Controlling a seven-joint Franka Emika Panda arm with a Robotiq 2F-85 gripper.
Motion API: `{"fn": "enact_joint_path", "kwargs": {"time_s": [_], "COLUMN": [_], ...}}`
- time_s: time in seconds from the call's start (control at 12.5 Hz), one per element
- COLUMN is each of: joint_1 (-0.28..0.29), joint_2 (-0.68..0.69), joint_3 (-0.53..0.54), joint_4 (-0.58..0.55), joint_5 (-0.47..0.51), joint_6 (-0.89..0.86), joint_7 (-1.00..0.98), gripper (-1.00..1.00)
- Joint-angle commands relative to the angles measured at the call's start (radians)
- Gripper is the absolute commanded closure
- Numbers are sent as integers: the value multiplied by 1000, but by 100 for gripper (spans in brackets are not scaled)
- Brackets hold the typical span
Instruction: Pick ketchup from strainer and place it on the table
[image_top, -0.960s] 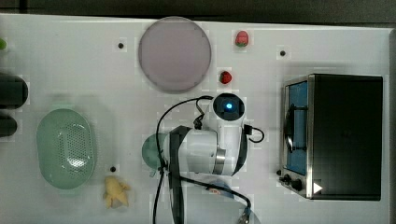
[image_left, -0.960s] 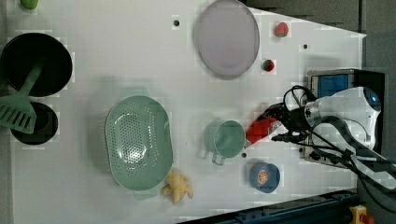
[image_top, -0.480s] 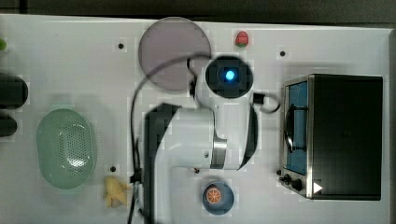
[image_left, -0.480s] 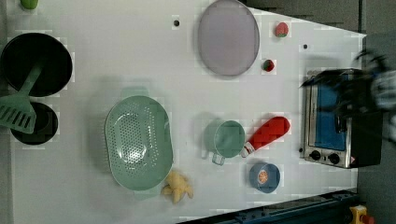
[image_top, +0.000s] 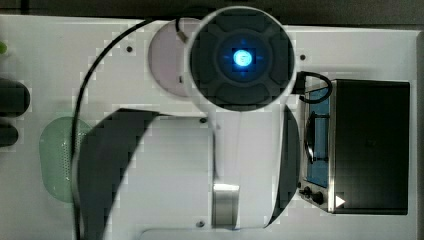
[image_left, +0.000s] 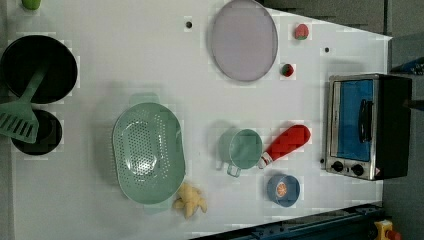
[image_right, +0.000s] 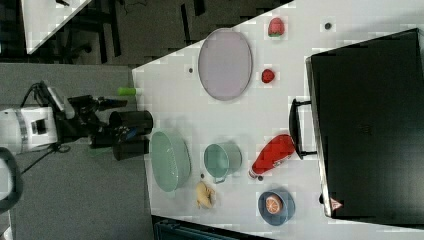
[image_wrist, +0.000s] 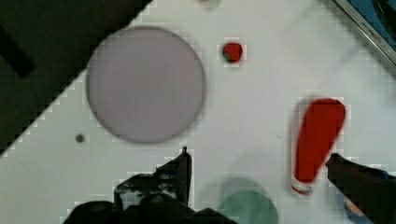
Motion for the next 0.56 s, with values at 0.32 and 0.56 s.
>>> {"fn": "enact_joint_path", "kwargs": {"time_s": [0.32,0.56], "joint_1": [0,0], "joint_2": [51,56], "joint_3": [-26,-29], "joint_4": [28,22], "joint_5": [2,2], "joint_6": [-91,-91], "joint_7": [-3,-3], "gripper": [-100,-100]}}
